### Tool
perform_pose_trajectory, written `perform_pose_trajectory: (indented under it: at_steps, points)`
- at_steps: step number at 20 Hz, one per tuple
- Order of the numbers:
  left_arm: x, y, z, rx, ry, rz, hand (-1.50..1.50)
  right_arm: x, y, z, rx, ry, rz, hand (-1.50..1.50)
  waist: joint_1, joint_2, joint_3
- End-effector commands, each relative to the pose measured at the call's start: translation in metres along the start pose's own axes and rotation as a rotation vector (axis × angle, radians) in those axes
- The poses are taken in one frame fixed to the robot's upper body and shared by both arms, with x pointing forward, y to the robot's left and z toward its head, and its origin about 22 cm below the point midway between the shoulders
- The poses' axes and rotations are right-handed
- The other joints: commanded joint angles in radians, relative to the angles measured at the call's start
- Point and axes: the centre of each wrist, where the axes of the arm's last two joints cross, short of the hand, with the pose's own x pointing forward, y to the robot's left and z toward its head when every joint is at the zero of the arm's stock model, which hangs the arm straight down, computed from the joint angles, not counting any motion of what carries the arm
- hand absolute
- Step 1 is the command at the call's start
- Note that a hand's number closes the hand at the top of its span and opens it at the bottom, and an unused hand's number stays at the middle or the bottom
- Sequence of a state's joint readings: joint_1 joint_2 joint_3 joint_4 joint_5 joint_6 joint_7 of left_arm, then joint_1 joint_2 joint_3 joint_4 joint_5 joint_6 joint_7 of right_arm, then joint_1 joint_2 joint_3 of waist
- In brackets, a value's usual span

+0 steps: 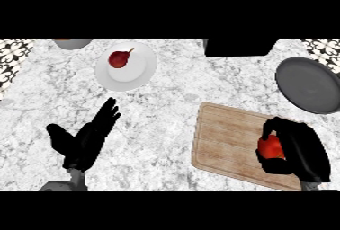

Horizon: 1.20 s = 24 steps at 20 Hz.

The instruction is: Pick the tomato from the cutting board and place it in the pan

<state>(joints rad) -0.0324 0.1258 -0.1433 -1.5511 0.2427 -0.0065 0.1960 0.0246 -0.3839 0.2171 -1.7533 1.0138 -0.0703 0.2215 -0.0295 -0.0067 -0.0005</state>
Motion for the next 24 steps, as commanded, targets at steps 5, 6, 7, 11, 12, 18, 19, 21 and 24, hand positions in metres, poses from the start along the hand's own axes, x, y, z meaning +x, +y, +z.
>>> perform_pose_trajectory:
  at_steps: [5,6,7,11,12,18,19,21,24]
  points:
    - [0.014,0.012,-0.001,-0.007,-0.014,-0.02,0.0,-0.02,-0.032,0.018,-0.21,0.048,-0.418,1.5,0.016,0.005,0.002]
    - [0.01,0.011,-0.001,0.003,-0.004,-0.002,0.0,-0.03,-0.034,0.02,-0.214,0.062,-0.461,1.5,0.016,0.005,0.002]
    - [0.005,0.004,-0.001,-0.009,0.006,0.0,0.0,-0.034,-0.047,0.016,-0.229,0.043,-0.45,1.5,0.021,0.006,0.001]
    - [0.012,0.018,0.001,-0.04,-0.006,-0.019,0.0,-0.075,-0.032,-0.019,-0.23,0.115,-0.558,1.5,0.035,0.009,0.001]
    - [-0.002,0.008,0.014,-0.041,-0.004,-0.01,0.0,-0.091,-0.031,-0.024,-0.227,0.132,-0.547,1.5,0.039,0.008,0.001]
    - [0.014,0.001,-0.015,-0.048,-0.004,-0.011,0.0,-0.126,-0.014,-0.064,-0.279,0.144,-0.346,1.5,0.043,0.013,0.002]
    - [0.016,0.009,-0.006,-0.041,0.001,-0.022,0.0,-0.142,-0.012,-0.058,-0.284,0.163,-0.317,1.5,0.045,0.012,0.002]
    - [0.014,-0.011,-0.014,-0.054,-0.008,0.013,0.0,-0.14,-0.01,-0.078,-0.312,0.166,-0.303,1.5,0.043,0.011,0.002]
    - [0.012,-0.002,-0.015,-0.063,-0.013,-0.001,0.0,-0.159,-0.007,-0.093,-0.419,0.207,-0.3,1.5,0.055,0.017,0.003]
